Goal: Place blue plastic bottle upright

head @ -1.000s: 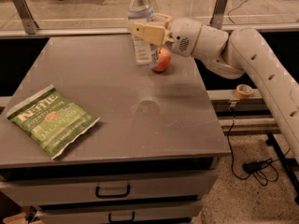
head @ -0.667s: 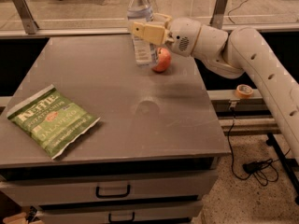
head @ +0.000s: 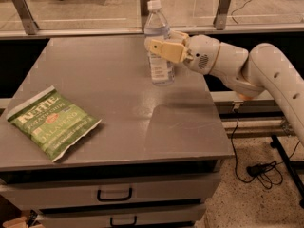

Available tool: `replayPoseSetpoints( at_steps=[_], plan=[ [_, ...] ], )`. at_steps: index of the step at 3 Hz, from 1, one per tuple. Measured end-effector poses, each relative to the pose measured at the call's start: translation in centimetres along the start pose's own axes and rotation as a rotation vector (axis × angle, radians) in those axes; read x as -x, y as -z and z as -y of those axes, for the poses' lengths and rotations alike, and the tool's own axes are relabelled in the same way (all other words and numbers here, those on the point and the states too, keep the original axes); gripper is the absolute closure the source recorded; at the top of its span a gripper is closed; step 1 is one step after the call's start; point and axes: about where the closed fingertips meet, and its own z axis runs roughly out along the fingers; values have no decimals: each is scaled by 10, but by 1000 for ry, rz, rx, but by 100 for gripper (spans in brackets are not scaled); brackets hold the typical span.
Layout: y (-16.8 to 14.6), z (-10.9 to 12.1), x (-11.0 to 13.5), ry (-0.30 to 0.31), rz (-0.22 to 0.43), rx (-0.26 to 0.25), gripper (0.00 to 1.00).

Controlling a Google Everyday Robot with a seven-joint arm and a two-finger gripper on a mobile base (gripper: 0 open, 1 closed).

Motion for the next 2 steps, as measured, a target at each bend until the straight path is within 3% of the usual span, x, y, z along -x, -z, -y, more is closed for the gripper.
replayPoseSetpoints(
  at_steps=[1,2],
  plan=[
    [26,-1,-1,-1,57,13,100],
    [43,4,-1,20,129,65,100]
  ],
)
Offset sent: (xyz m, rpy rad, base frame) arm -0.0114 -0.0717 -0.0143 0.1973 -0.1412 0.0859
